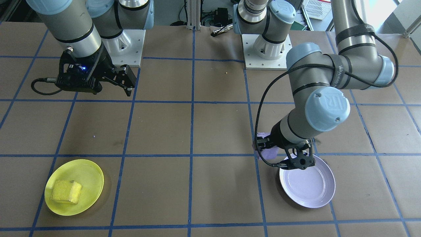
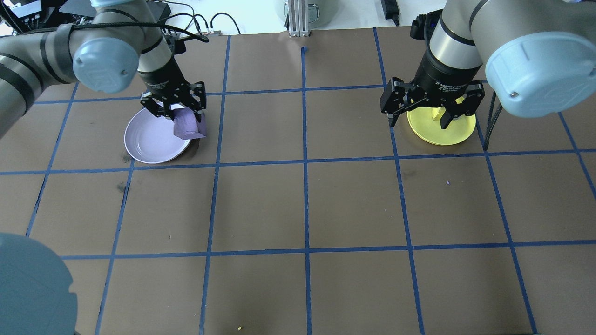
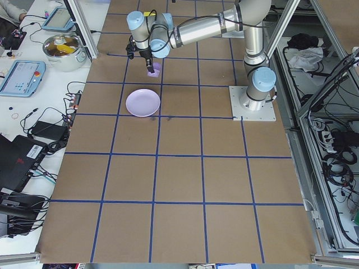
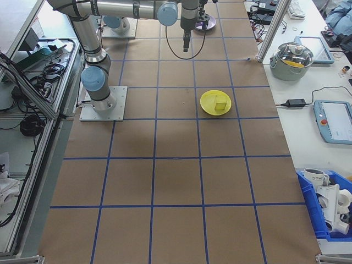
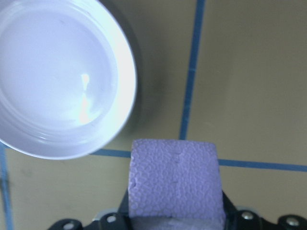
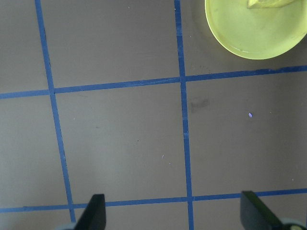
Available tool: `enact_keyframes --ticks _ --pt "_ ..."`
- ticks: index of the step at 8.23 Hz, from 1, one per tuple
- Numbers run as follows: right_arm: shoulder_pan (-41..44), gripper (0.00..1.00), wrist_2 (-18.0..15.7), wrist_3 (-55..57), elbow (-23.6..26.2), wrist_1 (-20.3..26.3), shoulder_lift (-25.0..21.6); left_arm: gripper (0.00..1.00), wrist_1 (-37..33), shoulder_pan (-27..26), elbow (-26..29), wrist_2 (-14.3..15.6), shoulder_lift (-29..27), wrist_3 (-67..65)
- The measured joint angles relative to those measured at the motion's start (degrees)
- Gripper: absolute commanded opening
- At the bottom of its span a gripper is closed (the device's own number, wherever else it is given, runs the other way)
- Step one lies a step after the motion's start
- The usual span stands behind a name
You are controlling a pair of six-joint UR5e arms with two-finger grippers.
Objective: Sort blocks by color into plates
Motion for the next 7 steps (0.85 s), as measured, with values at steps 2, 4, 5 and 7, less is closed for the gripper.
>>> enact_keyframes --ticks 2,4,5,7 --pt "0.1 1.0 -0.2 0.0 0.0 0.0 0.1 0.0 0.2 6.4 2.7 3.1 -1.8 8.3" --pt "0.1 1.0 -0.4 -0.1 0.2 0.0 0.3 0.58 2.6 9.5 3.6 3.8 -5.0 12.8" --pt "0.1 1.0 -0.4 -0.1 0.2 -0.2 0.3 1.0 3.7 9.9 3.7 3.9 -6.7 13.6" --pt "0.1 1.0 -0.4 -0.2 0.5 -0.3 0.3 1.0 4.5 10.2 3.8 4.1 -8.1 13.6"
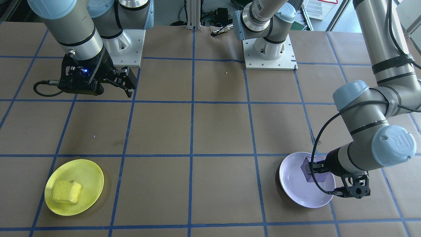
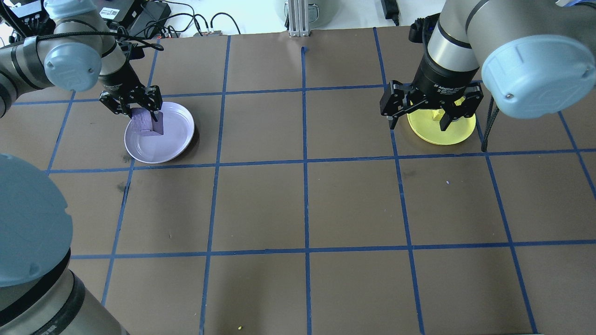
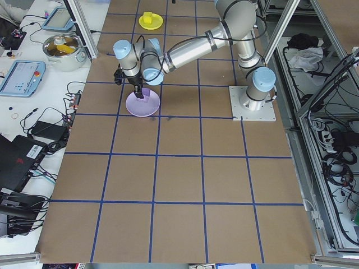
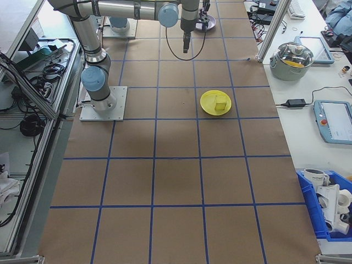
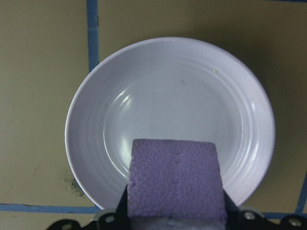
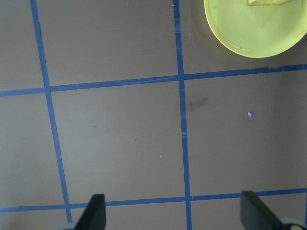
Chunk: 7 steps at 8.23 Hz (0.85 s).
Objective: Sort blocks by color into plates
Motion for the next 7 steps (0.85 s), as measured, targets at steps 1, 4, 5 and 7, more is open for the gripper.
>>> enact_keyframes --ticks 1,4,5,7 --pt "0.0 1.0 0.0 0.0 0.1 -0.1 0.0 1.0 0.0 0.0 0.0 -0.2 0.1 -0.2" --pt "0.0 1.0 -0.1 -0.2 0.2 -0.2 0.0 1.0 -0.6 -0.8 0.0 -0.4 4.0 -0.4" --pt "0.0 1.0 -0.1 -0.4 0.2 -0.2 0.0 1.0 -1.4 -1.3 -0.2 -0.4 6.9 -0.8" --pt "0.0 1.0 -0.1 -0.6 0.2 -0.3 0.0 1.0 -4.7 -3.6 -0.5 -0.4 14.2 -3.6"
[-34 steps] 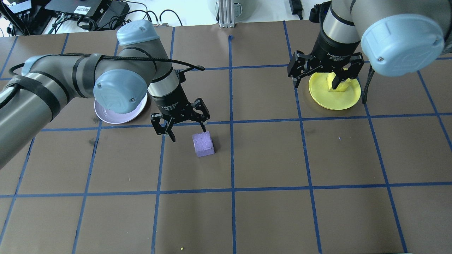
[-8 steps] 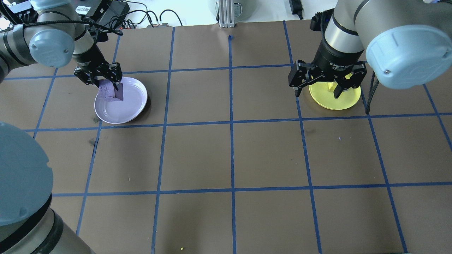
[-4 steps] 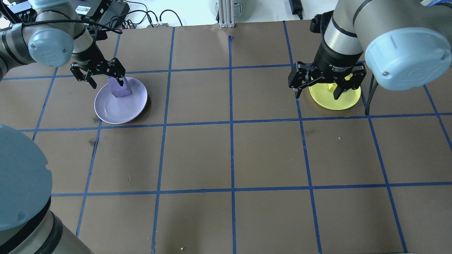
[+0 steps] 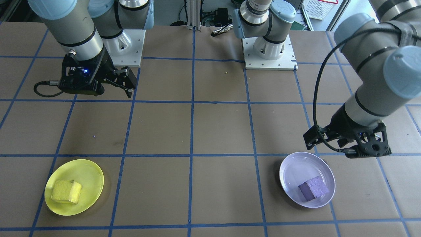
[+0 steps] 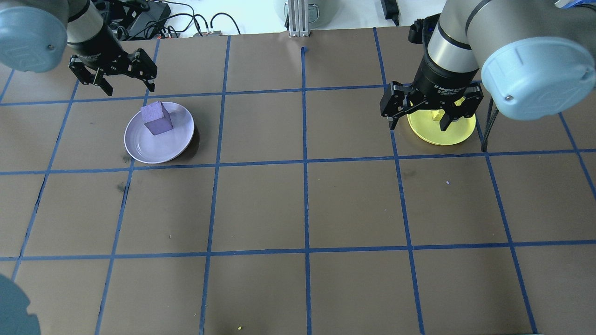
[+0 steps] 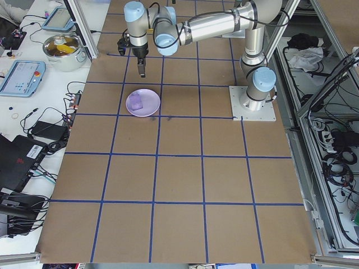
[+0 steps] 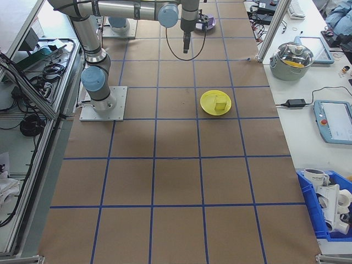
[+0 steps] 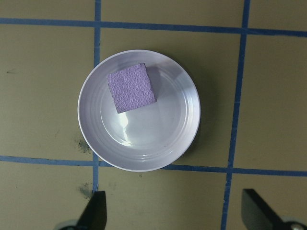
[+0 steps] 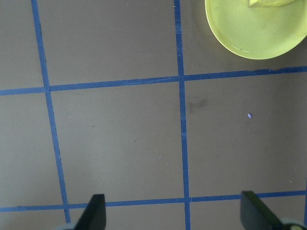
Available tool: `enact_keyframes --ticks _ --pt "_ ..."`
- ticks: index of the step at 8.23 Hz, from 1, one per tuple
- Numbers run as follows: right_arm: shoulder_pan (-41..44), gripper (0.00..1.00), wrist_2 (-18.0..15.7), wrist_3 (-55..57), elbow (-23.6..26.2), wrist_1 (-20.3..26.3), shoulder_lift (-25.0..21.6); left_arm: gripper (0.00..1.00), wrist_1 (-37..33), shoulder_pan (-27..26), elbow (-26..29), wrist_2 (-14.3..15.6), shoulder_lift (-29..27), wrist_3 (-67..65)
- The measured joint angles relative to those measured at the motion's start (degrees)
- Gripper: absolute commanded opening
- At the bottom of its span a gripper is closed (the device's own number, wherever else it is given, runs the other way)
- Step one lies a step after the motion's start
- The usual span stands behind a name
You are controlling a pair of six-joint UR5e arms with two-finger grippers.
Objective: Sort blocks by color into plates
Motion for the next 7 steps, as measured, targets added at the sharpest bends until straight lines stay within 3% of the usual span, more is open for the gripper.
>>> enact_keyframes --ticks 3,7 --pt "-0.1 1.0 0.0 0.0 -0.1 0.3 0.0 1.0 -2.4 -6.3 -0.2 0.1 7.2 -7.9" --pt "-0.4 1.0 0.0 0.1 -0.5 0.7 0.0 1.0 -2.7 -12.3 -0.4 0.2 10.1 -15.4"
